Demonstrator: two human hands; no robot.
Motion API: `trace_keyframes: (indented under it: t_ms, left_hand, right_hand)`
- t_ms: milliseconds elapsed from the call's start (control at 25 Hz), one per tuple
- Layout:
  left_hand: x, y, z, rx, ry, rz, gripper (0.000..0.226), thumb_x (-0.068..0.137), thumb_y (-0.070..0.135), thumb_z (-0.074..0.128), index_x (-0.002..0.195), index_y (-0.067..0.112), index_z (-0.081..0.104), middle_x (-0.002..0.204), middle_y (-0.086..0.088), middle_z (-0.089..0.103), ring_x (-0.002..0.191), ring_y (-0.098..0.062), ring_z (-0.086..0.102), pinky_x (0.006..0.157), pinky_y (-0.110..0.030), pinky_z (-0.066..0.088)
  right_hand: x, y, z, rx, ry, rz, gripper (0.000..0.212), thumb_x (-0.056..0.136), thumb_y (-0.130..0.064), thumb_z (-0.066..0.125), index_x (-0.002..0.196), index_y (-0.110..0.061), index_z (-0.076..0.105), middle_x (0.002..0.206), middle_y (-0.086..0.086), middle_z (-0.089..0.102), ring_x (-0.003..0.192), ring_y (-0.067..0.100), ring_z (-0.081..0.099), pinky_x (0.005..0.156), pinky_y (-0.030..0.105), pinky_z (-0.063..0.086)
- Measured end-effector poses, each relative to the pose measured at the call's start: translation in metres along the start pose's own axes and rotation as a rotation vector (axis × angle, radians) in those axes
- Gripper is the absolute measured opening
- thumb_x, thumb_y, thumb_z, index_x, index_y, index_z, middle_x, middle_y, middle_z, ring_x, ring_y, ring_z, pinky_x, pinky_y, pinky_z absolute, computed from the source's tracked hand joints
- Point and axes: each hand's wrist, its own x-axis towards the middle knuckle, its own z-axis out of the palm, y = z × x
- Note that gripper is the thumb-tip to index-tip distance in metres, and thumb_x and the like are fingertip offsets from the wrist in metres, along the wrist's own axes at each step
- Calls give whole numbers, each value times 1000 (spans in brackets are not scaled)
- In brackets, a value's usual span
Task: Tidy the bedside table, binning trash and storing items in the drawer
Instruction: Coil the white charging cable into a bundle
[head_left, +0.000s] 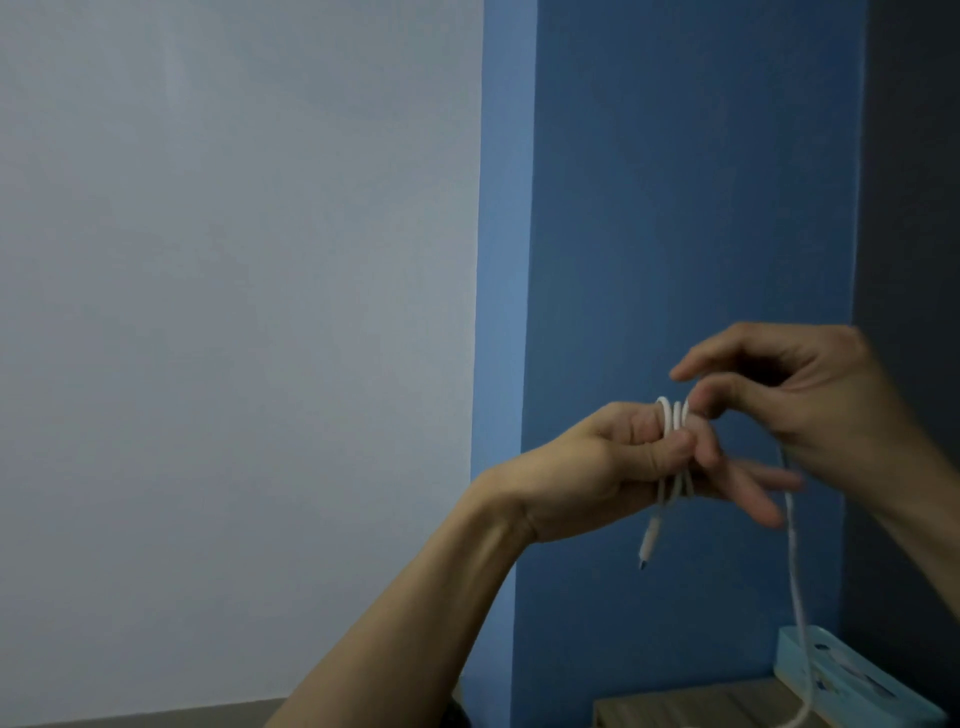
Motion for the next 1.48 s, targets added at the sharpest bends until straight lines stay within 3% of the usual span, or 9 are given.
trace_keyframes:
  t_ms: [120, 240, 320, 480, 720, 920, 1160, 1320, 1480]
  left_hand:
    - [-2, -1, 3, -15, 0, 3, 32, 95, -1, 24, 97, 13, 53, 88, -9, 75, 79, -10, 69, 68, -14, 46]
    - [1, 1, 7, -57, 63, 37, 31, 92, -5, 29, 101, 11, 54, 105, -25, 68, 80, -9, 70, 70, -14, 51]
    - [2, 4, 5, -99, 116, 67, 27, 92, -5, 30, 106, 6, 51, 122, -28, 52, 89, -9, 69, 81, -17, 54]
    - [0, 8, -8, -105, 262, 102, 24, 97, -1, 31, 109, 9, 49, 134, -17, 46, 114, -14, 61, 93, -19, 49]
    - [-8, 19, -35, 170, 428, 25, 26, 97, -1, 34, 108, 10, 54, 129, -12, 57, 117, -16, 57, 100, -25, 45]
    - [-15, 14, -35, 436, 397, -156, 23, 95, -4, 40, 108, 0, 59, 99, -11, 67, 85, -5, 62, 82, -16, 49]
    - [-17, 11, -21, 195, 128, -123, 32, 99, 9, 25, 104, 7, 56, 93, -22, 72, 92, -14, 65, 88, -20, 47]
    - [-17, 13, -11, 82, 150, -67, 31, 97, 7, 26, 94, 12, 56, 78, 2, 74, 78, -6, 68, 78, -16, 49]
    - [-12, 16, -9, 8, 185, -2, 29, 98, 3, 29, 105, 6, 57, 118, -19, 60, 89, -10, 70, 82, -15, 52]
  right_hand:
    - [-4, 15, 2, 150, -19, 122, 38, 54, -66, 68, 71, -32, 72, 56, -7, 63, 51, 6, 53, 50, 12, 45]
    - [-11, 32, 20, 470, 8, 378, 17, 66, -33, 67, 60, -17, 71, 61, 14, 58, 41, 17, 56, 39, 19, 47]
    - [-16, 33, 35, 493, 30, 516, 10, 59, -12, 66, 50, -15, 67, 50, 3, 60, 38, 15, 56, 35, 19, 44]
    - [-26, 40, 52, 147, 26, 412, 33, 81, -18, 64, 51, -9, 57, 42, 4, 48, 34, 9, 37, 37, 19, 27]
    - [-36, 22, 39, -307, -297, 165, 19, 88, -27, 55, 89, -18, 72, 58, 1, 59, 43, 9, 47, 45, 18, 34]
    - [-19, -1, 15, -575, -220, -70, 30, 79, -49, 46, 70, -30, 67, 45, -19, 50, 52, 1, 52, 51, 17, 37]
    - [8, 4, 14, -188, 35, -65, 9, 74, -21, 72, 66, -23, 70, 55, -7, 64, 49, 9, 58, 49, 18, 43]
    - [12, 18, 24, 150, 44, 74, 11, 74, -33, 64, 75, -28, 74, 50, -4, 61, 44, 4, 49, 46, 12, 38]
    - [4, 31, 44, 388, 54, 314, 20, 83, -17, 61, 68, -22, 75, 56, -1, 69, 49, 7, 61, 43, 17, 46]
